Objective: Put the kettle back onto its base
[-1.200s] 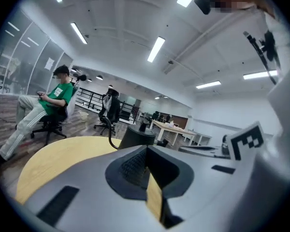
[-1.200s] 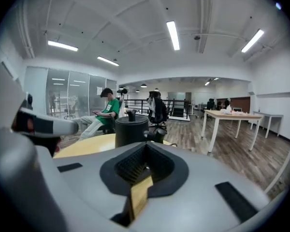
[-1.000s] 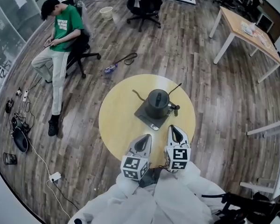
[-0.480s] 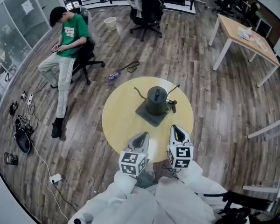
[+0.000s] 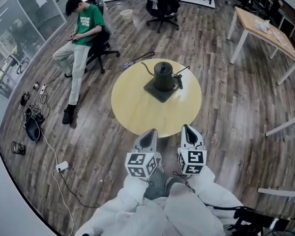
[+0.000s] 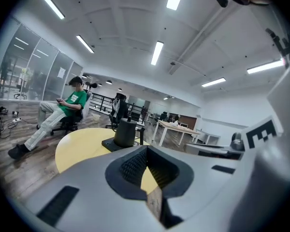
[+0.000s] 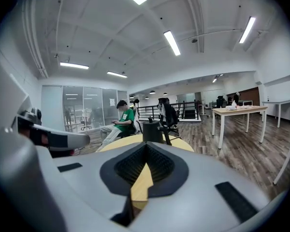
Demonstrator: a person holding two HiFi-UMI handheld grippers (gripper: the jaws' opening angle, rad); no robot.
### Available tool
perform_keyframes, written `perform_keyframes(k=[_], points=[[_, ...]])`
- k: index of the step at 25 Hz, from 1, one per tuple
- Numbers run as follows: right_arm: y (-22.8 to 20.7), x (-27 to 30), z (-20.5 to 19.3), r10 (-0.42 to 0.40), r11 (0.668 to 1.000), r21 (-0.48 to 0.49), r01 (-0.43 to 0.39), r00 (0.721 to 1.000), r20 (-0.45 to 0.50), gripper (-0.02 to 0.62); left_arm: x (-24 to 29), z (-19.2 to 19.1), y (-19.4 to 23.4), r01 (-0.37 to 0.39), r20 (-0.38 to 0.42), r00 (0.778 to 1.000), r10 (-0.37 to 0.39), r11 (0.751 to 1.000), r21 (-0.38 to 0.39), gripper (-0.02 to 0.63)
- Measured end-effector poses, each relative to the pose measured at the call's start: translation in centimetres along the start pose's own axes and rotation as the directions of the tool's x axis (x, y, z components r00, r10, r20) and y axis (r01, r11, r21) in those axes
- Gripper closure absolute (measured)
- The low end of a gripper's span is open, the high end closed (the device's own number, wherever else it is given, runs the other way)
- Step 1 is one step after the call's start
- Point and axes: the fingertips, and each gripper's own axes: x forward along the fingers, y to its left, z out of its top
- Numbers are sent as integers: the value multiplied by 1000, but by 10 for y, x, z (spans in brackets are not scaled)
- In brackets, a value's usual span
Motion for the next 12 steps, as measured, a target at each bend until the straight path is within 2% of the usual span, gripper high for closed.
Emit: perform_keyframes(k=[5,12], points=[[17,-43,11,16,1000,-2,-16,999,32,583,-33,-2,-32,27,4,1000,-27,999,30,604],[44,-67,27,53,999,-9,-53,996,67,583,-62,3,-38,39,28,999,-40,998,42,604]])
